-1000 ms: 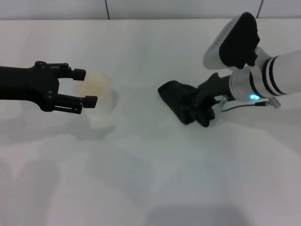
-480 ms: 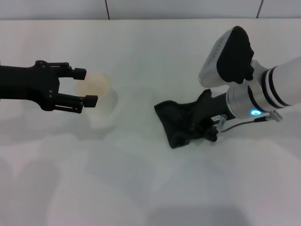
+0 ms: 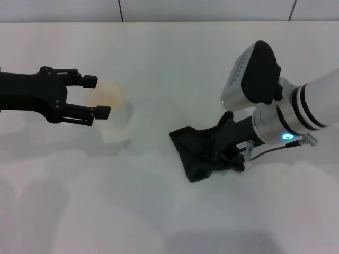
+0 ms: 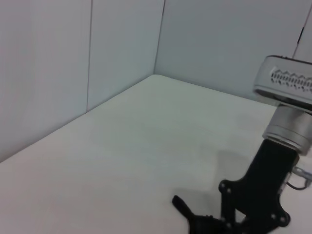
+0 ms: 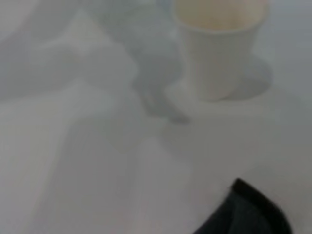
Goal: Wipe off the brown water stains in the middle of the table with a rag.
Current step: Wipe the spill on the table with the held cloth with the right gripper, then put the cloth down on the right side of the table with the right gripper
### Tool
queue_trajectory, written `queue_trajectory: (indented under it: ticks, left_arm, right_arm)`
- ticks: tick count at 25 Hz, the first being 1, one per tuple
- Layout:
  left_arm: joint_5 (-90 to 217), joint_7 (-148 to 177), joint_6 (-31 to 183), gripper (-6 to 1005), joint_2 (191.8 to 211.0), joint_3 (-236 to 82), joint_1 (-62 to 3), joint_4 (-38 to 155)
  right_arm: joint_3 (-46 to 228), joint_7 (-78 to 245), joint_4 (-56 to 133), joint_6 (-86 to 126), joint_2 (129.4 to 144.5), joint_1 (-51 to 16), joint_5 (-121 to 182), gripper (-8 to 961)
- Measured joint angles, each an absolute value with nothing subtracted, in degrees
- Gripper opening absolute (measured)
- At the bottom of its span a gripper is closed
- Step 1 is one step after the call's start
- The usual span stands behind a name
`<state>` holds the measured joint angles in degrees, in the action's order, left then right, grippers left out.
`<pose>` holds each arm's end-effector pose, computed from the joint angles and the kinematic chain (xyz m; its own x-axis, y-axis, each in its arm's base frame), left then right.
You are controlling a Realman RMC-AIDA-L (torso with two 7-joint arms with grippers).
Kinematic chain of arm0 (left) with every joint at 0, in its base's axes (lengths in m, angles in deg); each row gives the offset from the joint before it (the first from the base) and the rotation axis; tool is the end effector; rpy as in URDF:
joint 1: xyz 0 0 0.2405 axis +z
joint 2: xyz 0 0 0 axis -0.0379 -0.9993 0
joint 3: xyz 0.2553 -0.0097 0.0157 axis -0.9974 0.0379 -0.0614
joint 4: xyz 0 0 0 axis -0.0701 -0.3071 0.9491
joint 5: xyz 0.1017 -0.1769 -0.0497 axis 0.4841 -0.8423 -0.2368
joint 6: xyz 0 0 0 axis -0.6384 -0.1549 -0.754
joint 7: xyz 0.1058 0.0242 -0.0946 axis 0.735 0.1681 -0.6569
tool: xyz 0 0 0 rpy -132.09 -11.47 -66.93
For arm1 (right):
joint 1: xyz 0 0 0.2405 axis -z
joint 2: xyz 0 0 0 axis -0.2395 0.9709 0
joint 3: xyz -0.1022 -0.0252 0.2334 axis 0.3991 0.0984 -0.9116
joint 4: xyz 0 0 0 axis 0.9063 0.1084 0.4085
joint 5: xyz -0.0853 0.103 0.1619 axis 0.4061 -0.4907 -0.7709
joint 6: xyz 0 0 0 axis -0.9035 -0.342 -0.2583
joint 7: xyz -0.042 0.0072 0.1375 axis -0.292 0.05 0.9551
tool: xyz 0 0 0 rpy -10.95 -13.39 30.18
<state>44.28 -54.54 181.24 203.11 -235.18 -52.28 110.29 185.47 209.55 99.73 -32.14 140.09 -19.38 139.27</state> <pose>-0.2418 0.3484 0.0701 0.8931 0.2947 0.3399 0.3577 -0.9233 -0.1395 0.1683 0.3462 -0.0845 0.9389 -0.3331 0.0869 -0.3037 -0.9204 -0.2461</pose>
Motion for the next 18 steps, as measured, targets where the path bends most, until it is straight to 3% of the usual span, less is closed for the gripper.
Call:
queue_trajectory:
  ticks: [18]
  left_arm:
    - [44.2, -54.5, 181.2, 887, 203.06, -235.2, -52.0, 110.5]
  right_arm:
    - [173.8, 208.0, 100.9, -29.1, 139.41, -13.8, 139.4, 133]
